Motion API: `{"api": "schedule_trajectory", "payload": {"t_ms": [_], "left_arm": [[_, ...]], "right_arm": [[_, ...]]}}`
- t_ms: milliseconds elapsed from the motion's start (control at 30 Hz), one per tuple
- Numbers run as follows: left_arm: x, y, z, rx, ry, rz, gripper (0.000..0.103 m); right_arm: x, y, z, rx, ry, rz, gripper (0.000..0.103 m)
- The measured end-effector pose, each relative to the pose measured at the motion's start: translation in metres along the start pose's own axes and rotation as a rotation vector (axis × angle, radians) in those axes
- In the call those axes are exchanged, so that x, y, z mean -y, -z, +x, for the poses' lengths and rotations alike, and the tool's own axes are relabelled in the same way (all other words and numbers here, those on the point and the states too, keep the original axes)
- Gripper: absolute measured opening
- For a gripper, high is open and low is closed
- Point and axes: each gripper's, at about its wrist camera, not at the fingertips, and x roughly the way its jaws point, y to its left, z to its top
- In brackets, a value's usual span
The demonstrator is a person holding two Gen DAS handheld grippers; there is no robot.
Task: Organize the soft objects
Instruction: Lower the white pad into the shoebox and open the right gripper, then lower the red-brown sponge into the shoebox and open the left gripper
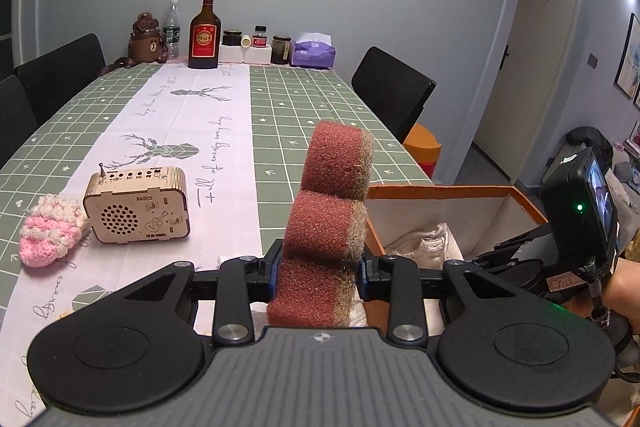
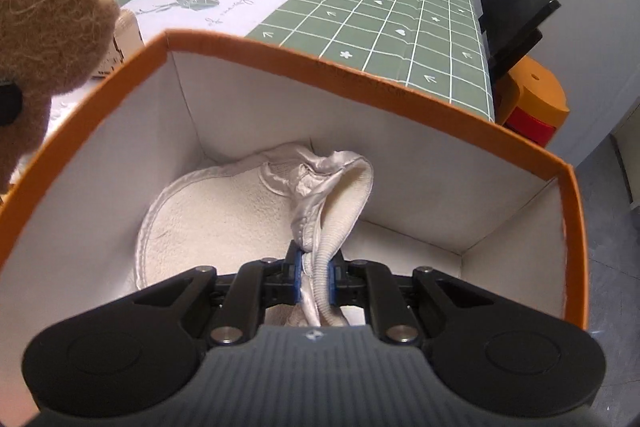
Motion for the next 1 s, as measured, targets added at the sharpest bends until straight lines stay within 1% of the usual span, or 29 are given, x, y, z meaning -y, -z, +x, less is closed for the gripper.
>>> {"api": "schedule_trajectory", "payload": {"t_ms": [67,100,133,167,200,233,333,367,433,500,600,633,767,867,933,1000], "left_arm": [[-0.001,0.000,0.000,-0.004,-0.006,-0.003,0.038],[-0.001,0.000,0.000,-0.007,-0.009,-0.004,0.038],[-0.001,0.000,0.000,-0.008,-0.012,-0.005,0.038],[-0.001,0.000,-0.001,-0.010,-0.015,-0.004,0.038],[-0.001,0.000,-0.002,-0.009,-0.020,-0.004,0.038],[-0.001,0.000,-0.003,-0.005,-0.023,-0.005,0.038],[0.000,-0.003,-0.009,0.006,-0.033,0.002,0.038],[0.001,-0.004,-0.011,0.010,-0.035,0.004,0.038],[0.004,-0.008,-0.015,0.019,-0.040,0.009,0.038],[0.008,-0.014,-0.017,0.029,-0.048,0.006,0.038],[0.021,-0.024,-0.021,0.056,-0.044,0.028,0.038],[0.027,-0.028,-0.021,0.064,-0.033,0.034,0.038],[0.054,-0.038,-0.015,0.068,0.029,0.059,0.038],[0.075,-0.037,-0.002,0.046,0.065,0.084,0.038],[0.088,-0.033,0.010,0.017,0.086,0.100,0.038],[0.097,-0.027,0.022,-0.015,0.104,0.116,0.038]], "right_arm": [[-0.001,0.001,0.005,-0.009,0.006,0.002,0.012],[-0.002,0.002,0.007,-0.008,0.019,-0.009,0.016],[-0.006,0.003,0.008,-0.009,0.043,-0.034,0.024],[-0.010,0.004,0.008,-0.010,0.073,-0.069,0.028],[-0.014,0.004,0.008,-0.008,0.105,-0.098,0.039],[-0.018,0.004,0.006,-0.012,0.136,-0.115,0.048],[-0.020,0.005,0.000,-0.015,0.206,-0.126,0.057],[-0.021,0.006,-0.005,-0.008,0.239,-0.132,0.059],[-0.022,0.008,-0.018,0.032,0.318,-0.148,0.068],[-0.022,0.009,-0.037,0.088,0.350,-0.159,0.073],[-0.018,0.011,-0.071,0.165,0.380,-0.147,0.076],[-0.016,0.011,-0.083,0.189,0.383,-0.136,0.078],[0.003,0.017,-0.126,0.257,0.361,-0.066,0.079],[0.013,0.026,-0.149,0.297,0.382,-0.025,0.080],[0.020,0.036,-0.161,0.318,0.397,0.004,0.081],[0.026,0.045,-0.170,0.332,0.395,0.028,0.080]]}}
